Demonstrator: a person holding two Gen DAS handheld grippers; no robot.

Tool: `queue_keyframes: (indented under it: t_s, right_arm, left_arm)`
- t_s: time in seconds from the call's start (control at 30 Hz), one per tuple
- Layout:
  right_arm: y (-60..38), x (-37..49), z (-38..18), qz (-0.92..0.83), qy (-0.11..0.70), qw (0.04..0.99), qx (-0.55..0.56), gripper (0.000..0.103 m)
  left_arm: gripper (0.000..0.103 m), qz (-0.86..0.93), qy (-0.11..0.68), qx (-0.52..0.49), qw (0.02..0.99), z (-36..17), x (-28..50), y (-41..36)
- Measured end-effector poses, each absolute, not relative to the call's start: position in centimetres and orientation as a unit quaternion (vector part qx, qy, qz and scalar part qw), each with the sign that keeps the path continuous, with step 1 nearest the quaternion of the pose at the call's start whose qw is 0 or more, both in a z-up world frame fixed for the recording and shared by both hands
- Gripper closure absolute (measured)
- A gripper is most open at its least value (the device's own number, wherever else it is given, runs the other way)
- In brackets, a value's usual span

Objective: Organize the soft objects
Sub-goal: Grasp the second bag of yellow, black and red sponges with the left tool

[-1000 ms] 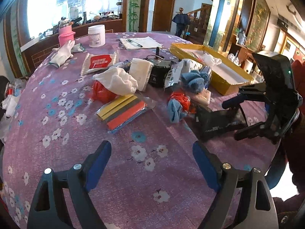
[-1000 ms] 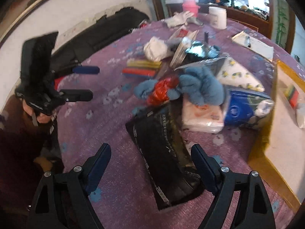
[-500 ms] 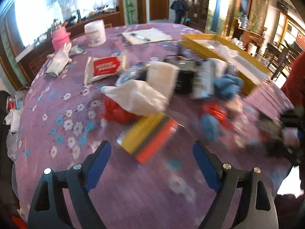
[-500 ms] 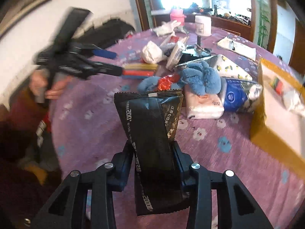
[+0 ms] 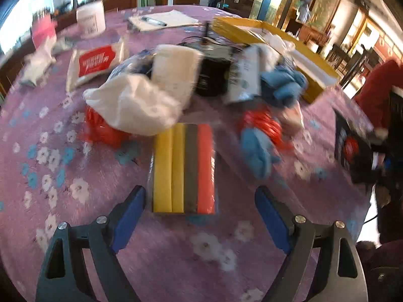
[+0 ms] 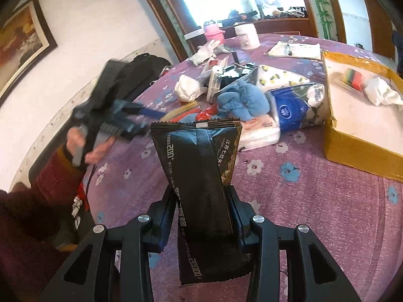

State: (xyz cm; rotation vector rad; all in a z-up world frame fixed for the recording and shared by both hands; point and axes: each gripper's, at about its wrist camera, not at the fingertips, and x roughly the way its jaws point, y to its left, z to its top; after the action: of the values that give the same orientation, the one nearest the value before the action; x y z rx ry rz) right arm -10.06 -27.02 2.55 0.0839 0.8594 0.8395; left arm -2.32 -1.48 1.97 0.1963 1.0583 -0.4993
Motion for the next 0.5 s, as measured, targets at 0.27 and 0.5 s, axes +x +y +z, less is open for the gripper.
queue_keyframes:
  t_s: [0.27, 0.5]
  right_arm:
    - [-26.9, -9.0, 2.6, 0.375, 0.407, 0.832, 0.042, 0.06]
    - [-26.2, -8.7, 2.1, 0.357, 0.418, 0.835, 0.028, 0.06]
  left_arm:
    - [0.016, -0.15, 0.513, 0.098, 0.839, 1.1, -0.5, -2.5]
    - [0.056, -0.121, 0.487, 0.064, 0.863, 1.6, -1.2, -1.9]
